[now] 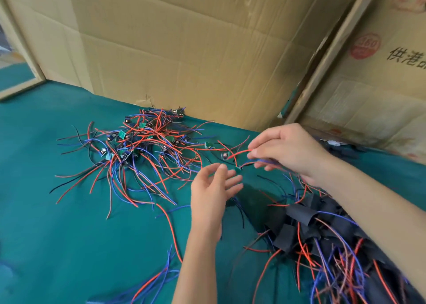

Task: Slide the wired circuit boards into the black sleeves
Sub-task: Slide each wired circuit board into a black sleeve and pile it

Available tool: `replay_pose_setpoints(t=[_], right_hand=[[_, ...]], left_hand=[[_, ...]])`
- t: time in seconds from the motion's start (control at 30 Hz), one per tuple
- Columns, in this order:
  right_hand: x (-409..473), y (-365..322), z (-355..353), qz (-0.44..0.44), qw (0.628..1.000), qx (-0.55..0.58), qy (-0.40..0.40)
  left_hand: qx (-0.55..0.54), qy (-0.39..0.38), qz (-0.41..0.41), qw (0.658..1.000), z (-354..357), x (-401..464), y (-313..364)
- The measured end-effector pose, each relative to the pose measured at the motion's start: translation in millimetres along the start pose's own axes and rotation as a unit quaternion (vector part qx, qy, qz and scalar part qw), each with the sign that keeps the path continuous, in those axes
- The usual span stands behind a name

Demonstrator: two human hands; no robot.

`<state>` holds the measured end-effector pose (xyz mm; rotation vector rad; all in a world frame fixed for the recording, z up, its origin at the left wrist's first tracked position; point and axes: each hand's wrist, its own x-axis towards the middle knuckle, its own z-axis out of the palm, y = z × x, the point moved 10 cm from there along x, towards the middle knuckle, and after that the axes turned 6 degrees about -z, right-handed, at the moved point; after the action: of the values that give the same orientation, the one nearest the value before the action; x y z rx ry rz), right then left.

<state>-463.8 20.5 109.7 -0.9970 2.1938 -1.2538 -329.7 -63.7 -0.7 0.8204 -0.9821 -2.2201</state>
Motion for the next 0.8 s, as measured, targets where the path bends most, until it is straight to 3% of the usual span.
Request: replay_pose_setpoints(t=[0.1,0.23,0.43,0.53,0.63,0.8], right_hand=[[-20,-4,15,-0.031,0.998,-0.029,-0.037],[-38,-12,31,-0.094,0.985,-0.125,-0.076],[-42,-3,40,-0.066,0.960,-0.172,-0.210],[-5,7,-15,-0.048,0.970,-0.221,-0.094],[31,38,-87,0.019,0.947,-0.319,0.037],[58,114,-121,0.147,0.939,-0.310,0.037]], left_hand=[[-0.020,-0.033,-0.047,0.998,8,-1,-8],[-0.072,-0.046,-0.039,0.996,7,-4,1],[0.013,-0.031,0.010,0.999,0,-5,8],[0.030,-0.030,0.039,0.998,-1,-6,12],[0.057,-0.050,0.059,0.995,3,-6,12],[0.045,-0.083,0.049,0.994,12,-7,12]])
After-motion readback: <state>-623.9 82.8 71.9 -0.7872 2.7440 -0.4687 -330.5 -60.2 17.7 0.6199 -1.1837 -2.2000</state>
